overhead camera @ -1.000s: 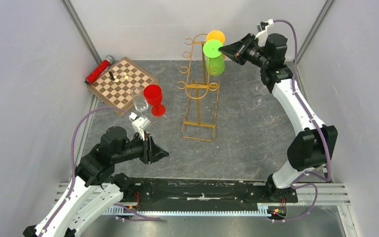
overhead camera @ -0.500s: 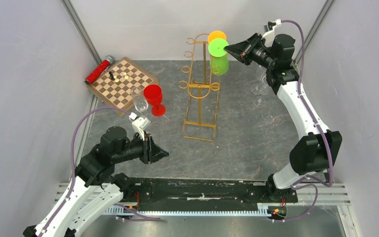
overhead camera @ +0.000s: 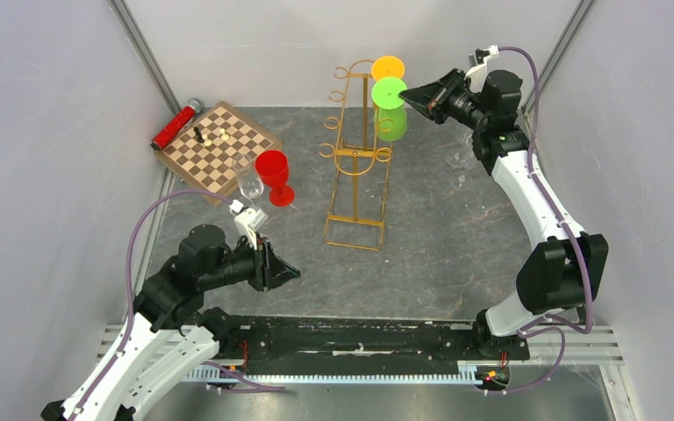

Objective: Take the wine glass off the wine glass rack
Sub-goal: Pick up the wine glass from the wine rack.

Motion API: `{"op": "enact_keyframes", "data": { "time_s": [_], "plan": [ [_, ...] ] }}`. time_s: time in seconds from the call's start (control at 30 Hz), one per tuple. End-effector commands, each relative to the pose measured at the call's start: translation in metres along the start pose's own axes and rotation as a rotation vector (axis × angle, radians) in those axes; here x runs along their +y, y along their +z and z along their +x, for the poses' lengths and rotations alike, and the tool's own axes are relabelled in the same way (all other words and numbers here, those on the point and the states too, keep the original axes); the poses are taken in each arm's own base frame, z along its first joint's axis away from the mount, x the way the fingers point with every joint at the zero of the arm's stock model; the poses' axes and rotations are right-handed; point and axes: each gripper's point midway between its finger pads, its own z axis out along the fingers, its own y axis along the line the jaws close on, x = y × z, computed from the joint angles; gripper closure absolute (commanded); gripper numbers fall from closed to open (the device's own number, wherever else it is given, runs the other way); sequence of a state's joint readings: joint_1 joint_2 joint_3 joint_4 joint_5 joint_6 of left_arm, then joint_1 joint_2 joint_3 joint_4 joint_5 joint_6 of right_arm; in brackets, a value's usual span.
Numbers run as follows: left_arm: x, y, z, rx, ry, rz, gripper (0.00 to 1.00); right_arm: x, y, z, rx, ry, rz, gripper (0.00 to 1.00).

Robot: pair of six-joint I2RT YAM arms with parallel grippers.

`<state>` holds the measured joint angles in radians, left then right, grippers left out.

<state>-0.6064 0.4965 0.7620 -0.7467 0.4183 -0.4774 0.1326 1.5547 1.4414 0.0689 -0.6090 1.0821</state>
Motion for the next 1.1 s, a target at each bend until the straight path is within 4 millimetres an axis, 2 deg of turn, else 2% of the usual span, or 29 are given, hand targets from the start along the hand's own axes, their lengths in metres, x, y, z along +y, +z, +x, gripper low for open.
{"op": "enact_keyframes", "data": {
  "time_s": [0.0,0.73,0.93,1.07],
  "plan": [
    [0.001,0.001,-0.007,-0.029,0.022,-0.007,0.64,0.023,-0.008,-0.007,-0.029,-0.043,-0.068,1.00],
    [0.001,0.000,-0.008,-0.034,0.024,-0.007,0.64,0.024,-0.019,-0.023,-0.081,-0.026,-0.067,1.00],
    [0.002,0.001,-0.008,-0.033,0.023,-0.010,0.65,0.026,-0.025,-0.019,-0.071,-0.034,-0.082,1.00],
    [0.002,0.000,-0.008,-0.034,0.023,-0.012,0.64,0.026,-0.038,-0.011,-0.065,-0.048,-0.094,1.00]
  ]
}}
